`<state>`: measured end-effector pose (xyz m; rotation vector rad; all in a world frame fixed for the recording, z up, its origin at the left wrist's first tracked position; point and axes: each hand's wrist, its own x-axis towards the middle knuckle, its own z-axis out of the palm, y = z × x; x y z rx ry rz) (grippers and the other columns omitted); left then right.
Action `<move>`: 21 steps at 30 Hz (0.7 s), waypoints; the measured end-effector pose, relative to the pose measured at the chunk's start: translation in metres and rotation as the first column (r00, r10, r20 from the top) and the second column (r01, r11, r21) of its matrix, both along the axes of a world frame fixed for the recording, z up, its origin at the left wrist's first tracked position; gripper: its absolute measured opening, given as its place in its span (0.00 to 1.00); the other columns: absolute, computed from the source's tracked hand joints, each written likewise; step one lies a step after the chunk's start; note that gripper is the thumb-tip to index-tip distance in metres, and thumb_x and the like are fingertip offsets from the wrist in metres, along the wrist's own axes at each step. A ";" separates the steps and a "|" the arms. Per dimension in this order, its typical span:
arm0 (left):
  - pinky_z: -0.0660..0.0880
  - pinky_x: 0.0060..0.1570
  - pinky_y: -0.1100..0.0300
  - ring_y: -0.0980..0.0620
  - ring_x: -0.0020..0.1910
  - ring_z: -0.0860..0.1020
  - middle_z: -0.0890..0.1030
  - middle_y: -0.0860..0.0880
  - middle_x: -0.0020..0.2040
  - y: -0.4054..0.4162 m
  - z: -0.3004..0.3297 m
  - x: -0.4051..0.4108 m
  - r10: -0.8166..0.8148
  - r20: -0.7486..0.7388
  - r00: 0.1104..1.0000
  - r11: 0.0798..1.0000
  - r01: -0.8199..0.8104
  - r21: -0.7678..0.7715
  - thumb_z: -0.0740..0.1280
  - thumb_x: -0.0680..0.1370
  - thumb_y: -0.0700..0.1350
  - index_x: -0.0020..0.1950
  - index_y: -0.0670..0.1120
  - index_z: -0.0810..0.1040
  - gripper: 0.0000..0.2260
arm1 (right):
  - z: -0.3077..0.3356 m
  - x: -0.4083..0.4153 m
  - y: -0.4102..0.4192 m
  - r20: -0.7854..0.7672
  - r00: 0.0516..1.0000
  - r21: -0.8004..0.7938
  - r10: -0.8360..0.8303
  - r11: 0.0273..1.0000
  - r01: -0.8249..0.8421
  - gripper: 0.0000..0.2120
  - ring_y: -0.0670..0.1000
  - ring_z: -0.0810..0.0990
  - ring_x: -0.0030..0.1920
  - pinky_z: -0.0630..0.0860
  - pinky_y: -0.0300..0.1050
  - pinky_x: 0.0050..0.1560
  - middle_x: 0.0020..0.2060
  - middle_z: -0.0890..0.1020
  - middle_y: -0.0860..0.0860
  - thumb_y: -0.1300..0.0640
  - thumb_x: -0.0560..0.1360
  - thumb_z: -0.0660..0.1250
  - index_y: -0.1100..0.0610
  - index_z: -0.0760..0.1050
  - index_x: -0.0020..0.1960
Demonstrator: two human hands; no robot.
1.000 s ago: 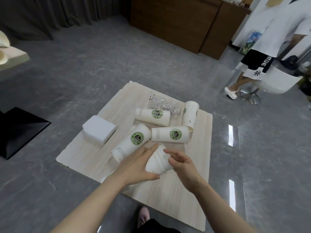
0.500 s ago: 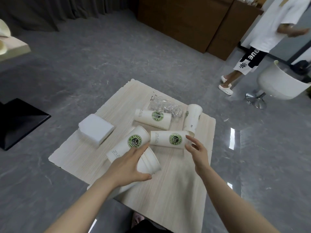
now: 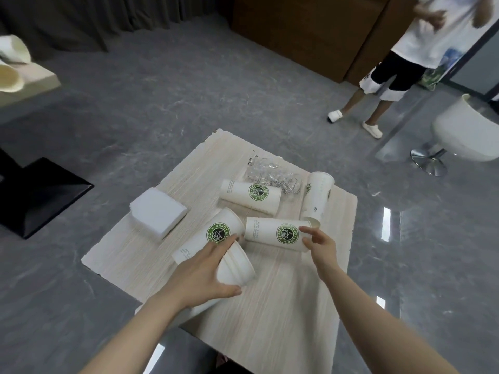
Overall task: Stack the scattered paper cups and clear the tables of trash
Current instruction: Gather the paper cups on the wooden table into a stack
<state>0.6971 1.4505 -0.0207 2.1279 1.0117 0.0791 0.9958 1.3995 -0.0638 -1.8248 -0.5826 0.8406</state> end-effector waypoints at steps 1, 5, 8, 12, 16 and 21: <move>0.70 0.55 0.60 0.58 0.65 0.66 0.62 0.59 0.70 0.000 0.000 0.000 -0.009 -0.006 1.000 1.000 0.009 0.003 0.70 0.67 0.66 0.76 0.65 0.44 0.46 | 0.001 0.000 -0.003 -0.022 1.000 0.011 -0.010 1.000 0.010 0.14 0.50 0.77 0.45 0.73 0.35 0.43 0.45 0.81 0.52 0.72 0.74 0.62 0.58 0.81 0.51; 0.69 0.54 0.61 0.60 0.67 0.65 0.60 0.60 0.72 -0.003 -0.002 0.002 -0.038 -0.008 0.999 0.999 0.038 0.015 0.70 0.67 0.66 0.76 0.65 0.44 0.46 | 0.014 0.003 -0.017 -0.093 0.994 0.083 -0.063 0.994 0.071 0.16 0.46 0.79 0.44 0.73 0.37 0.42 0.44 0.82 0.47 0.72 0.75 0.62 0.54 0.80 0.51; 0.68 0.54 0.62 0.61 0.69 0.63 0.58 0.62 0.73 -0.007 -0.002 0.002 -0.054 0.025 0.998 0.998 0.053 0.020 0.70 0.66 0.66 0.75 0.66 0.44 0.46 | 0.026 0.004 -0.032 -0.083 0.994 0.144 -0.070 0.986 0.082 0.15 0.46 0.78 0.43 0.73 0.40 0.46 0.42 0.82 0.47 0.72 0.75 0.63 0.57 0.79 0.55; 0.68 0.61 0.60 0.62 0.72 0.59 0.53 0.64 0.75 -0.011 -0.001 0.002 -0.079 0.062 0.995 0.996 0.077 0.040 0.71 0.66 0.66 0.75 0.67 0.44 0.47 | 0.042 0.004 -0.056 -0.091 0.993 0.199 -0.074 0.976 0.091 0.17 0.47 0.78 0.41 0.72 0.41 0.45 0.38 0.81 0.48 0.71 0.75 0.63 0.55 0.79 0.57; 0.69 0.62 0.58 0.62 0.71 0.60 0.56 0.63 0.74 -0.016 0.001 0.000 -0.085 0.069 0.994 0.995 0.081 0.061 0.71 0.66 0.66 0.76 0.65 0.44 0.47 | 0.057 -0.003 -0.072 -0.137 0.990 0.245 -0.045 0.966 0.078 0.17 0.46 0.80 0.41 0.75 0.36 0.43 0.39 0.83 0.49 0.70 0.75 0.64 0.55 0.78 0.59; 0.69 0.59 0.61 0.62 0.70 0.61 0.56 0.64 0.74 -0.019 0.005 -0.005 -0.070 0.092 0.993 0.994 0.062 0.092 0.71 0.67 0.65 0.77 0.63 0.45 0.47 | 0.071 -0.017 -0.080 -0.162 0.984 0.267 0.073 0.963 -0.027 0.15 0.46 0.82 0.42 0.76 0.36 0.42 0.41 0.85 0.49 0.69 0.75 0.64 0.54 0.79 0.57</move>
